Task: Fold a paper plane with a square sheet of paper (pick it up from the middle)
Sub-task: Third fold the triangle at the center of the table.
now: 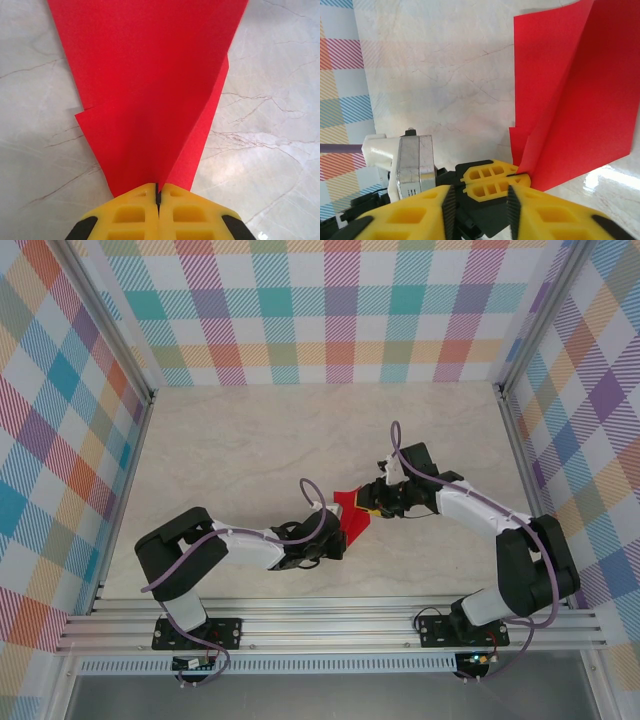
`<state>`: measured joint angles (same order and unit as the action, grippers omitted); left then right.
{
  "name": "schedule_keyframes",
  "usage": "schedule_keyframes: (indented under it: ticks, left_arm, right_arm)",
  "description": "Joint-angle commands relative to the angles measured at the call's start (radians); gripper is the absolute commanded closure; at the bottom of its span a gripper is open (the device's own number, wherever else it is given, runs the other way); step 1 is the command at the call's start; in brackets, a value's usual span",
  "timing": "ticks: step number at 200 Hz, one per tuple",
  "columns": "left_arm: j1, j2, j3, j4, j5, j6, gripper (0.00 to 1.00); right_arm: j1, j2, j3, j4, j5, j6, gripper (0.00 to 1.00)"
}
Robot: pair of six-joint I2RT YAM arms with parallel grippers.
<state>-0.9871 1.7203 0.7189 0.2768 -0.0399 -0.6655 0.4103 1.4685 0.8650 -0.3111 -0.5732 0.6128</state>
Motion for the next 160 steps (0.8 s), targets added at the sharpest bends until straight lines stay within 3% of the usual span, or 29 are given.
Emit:
schedule_keyframes:
  ticks: [1,46,83,103,126,160]
  left_arm:
    - [0.026,-0.015,-0.034,0.042,0.079,-0.010,0.95]
    - [0.078,-0.022,-0.100,0.146,0.155,-0.047,0.95]
    - [0.084,-0.021,-0.098,0.141,0.165,-0.043,0.94]
    - [0.083,-0.017,-0.088,0.134,0.166,-0.039,0.94]
    - [0.083,-0.011,-0.077,0.125,0.176,-0.032,0.94]
    - [0.082,-0.008,-0.055,0.090,0.171,-0.016,0.93]
  right_arm:
    - [0.002,0.048,-0.012,0.044,-0.063,0.001,0.71]
    - [0.022,0.138,0.019,0.063,-0.085,0.004,0.75]
    - [0.041,0.176,0.053,-0.021,0.015,0.002,0.44]
    - [0.058,0.196,0.074,-0.051,0.047,0.001,0.36]
    - [0.079,0.236,0.114,-0.093,0.089,0.002,0.37]
    - [0.111,0.291,0.175,-0.158,0.158,0.007,0.50]
